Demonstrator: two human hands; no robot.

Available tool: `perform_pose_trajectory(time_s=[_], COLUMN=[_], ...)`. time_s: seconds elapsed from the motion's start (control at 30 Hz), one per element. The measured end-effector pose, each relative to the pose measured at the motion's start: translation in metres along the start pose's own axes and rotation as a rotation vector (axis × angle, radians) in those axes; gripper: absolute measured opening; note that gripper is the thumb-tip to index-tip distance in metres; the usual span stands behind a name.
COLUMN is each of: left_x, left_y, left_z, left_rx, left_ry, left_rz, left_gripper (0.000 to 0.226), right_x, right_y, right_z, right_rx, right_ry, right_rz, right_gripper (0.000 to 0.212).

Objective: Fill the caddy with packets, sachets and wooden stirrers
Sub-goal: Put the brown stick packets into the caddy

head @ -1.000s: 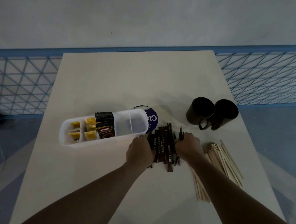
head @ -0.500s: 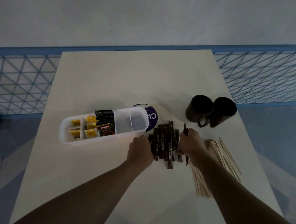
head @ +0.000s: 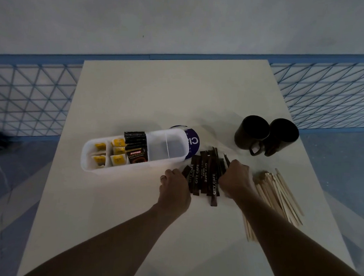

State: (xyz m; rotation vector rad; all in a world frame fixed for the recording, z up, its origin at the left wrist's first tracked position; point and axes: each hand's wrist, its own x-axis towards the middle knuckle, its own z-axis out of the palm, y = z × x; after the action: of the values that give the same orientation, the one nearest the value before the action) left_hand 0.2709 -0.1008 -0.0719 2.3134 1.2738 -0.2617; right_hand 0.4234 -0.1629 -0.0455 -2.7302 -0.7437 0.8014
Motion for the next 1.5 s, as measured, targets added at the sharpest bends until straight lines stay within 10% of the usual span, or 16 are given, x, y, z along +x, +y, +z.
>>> perform_pose_trajectory(time_s=[0.57,0.9,1.5], left_x=[-0.003,0.027,0.058], left_y=[0.003,-0.027,-0.041], left_z=[-0.061,-0.136,-0.114], left_rx=[-0.469,-0.94,-0.899], left_ry=[-0.332,0.171,0.37], left_rz=[-0.067,-0.118,-0.185], left_gripper=[0.022,0.011,0.018], right_x=[-0.001,-0.005,0.007], right_y=[-0.053,-0.137,-0.168], right_z=[-0.022,-0.015,0.035], right_rx=[0.355,1.028,0.955], right_ry=[-0.125,-0.233,-0.142], right_rz=[0.007,-0.134,-0.261], right_gripper=[0.028,0.02,0.012])
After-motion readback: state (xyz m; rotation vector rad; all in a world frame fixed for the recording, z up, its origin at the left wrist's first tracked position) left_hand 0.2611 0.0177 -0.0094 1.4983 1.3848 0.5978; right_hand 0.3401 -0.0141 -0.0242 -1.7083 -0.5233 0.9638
